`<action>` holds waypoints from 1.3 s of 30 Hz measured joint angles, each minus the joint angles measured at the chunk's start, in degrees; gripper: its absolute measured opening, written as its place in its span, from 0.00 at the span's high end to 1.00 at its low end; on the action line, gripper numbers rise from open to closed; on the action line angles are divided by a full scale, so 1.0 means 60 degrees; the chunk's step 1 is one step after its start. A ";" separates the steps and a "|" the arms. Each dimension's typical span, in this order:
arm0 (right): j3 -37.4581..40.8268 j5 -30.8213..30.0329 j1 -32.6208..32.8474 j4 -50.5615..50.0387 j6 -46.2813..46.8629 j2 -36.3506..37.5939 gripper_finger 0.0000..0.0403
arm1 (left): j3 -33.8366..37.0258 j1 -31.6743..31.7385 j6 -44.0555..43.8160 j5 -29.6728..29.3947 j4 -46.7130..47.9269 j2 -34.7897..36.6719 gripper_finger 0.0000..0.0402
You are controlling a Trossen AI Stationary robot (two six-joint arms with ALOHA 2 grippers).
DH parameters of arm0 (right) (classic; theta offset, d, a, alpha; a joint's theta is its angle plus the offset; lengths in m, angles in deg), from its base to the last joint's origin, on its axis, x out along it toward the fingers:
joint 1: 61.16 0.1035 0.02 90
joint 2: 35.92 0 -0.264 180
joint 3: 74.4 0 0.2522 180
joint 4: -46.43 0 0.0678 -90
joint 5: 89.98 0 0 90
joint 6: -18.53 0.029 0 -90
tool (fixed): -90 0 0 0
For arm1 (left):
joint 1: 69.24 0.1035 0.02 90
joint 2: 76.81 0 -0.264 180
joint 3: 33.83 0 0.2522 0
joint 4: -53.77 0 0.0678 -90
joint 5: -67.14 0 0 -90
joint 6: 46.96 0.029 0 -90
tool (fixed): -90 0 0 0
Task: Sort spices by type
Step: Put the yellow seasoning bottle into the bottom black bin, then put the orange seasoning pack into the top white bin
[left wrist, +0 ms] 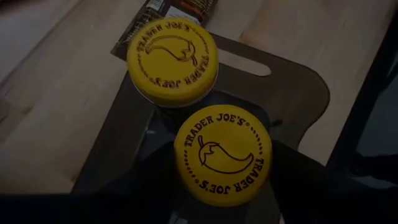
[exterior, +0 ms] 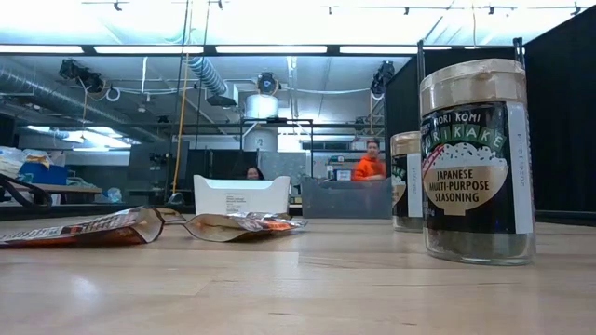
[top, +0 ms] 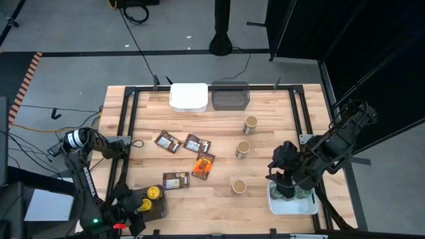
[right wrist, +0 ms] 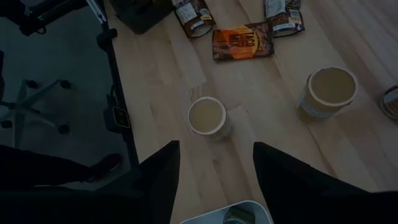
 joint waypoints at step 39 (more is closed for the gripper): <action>0.0004 -0.1005 -0.0310 -0.0945 -0.0741 0.0004 0.48 | -0.1671 0.8146 0.9505 -0.2178 0.2520 0.2247 0.14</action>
